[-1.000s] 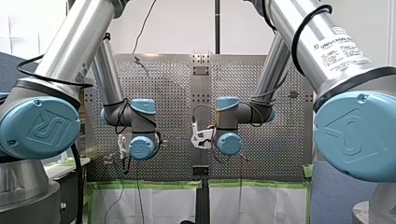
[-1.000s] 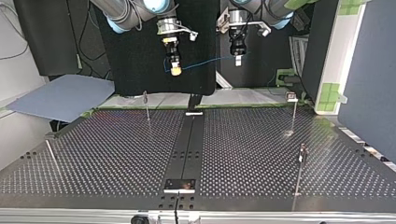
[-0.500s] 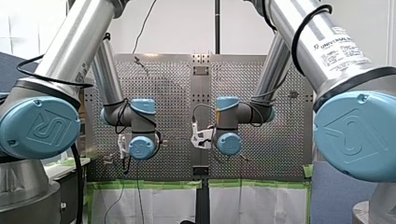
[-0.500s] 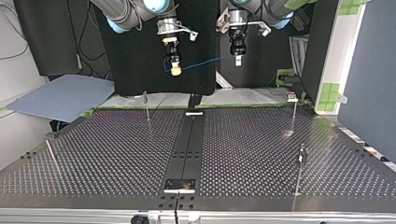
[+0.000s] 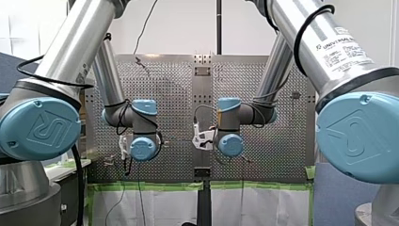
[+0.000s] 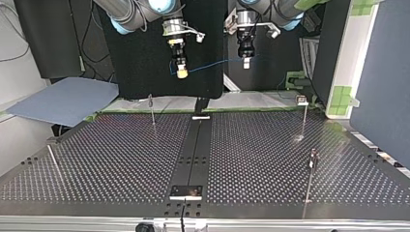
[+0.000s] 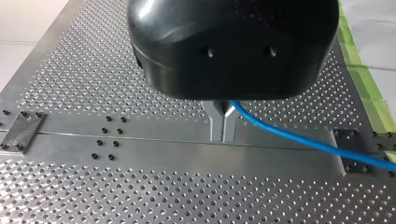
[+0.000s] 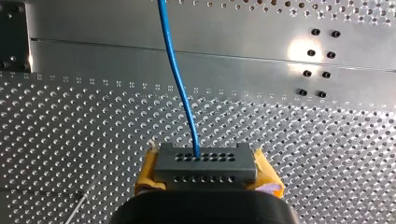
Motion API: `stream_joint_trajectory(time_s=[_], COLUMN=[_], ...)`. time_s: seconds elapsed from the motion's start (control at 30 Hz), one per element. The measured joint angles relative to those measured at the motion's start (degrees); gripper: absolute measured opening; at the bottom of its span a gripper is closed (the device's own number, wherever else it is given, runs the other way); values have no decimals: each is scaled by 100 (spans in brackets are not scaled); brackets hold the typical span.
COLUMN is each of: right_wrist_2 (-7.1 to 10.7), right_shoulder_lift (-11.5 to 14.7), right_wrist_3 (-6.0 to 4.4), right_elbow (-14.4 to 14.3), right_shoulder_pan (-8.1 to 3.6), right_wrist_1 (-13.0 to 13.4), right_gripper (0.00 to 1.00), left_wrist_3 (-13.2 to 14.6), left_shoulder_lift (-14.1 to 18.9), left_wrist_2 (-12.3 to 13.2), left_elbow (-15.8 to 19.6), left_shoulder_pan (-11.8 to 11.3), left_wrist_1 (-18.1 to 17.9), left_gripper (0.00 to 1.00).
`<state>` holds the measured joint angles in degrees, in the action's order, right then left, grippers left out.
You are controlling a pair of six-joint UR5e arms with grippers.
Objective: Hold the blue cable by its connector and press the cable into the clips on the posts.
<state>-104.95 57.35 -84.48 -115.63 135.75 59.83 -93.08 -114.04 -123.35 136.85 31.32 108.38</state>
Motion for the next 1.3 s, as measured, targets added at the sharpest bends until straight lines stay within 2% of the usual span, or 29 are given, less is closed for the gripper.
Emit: stream_joint_trajectory(time_s=[0.57,0.67,0.8,0.9,1.07,1.3], right_wrist_2=[-1,-35,-70,-77,-79,-79], right_shoulder_lift=[1,-39,-202,-340,-602,-1020], right_wrist_3=[-1,-41,-164,-198,-209,-211], right_elbow=[1,37,78,85,87,88], right_shoulder_pan=[1,36,72,77,79,80], right_wrist_1=[4,44,205,343,606,1023], right_gripper=[0,0,0,0,0,0], left_wrist_3=[3,66,158,178,184,185], left_shoulder_lift=[0,-62,-237,-402,-677,-759], left_wrist_2=[-2,-39,-64,-68,-70,-70], left_elbow=[-5,-68,-204,-242,-255,-257], left_shoulder_pan=[2,64,196,232,244,245], left_wrist_1=[2,21,33,34,35,35], left_gripper=[0,0,0,0,0,0])
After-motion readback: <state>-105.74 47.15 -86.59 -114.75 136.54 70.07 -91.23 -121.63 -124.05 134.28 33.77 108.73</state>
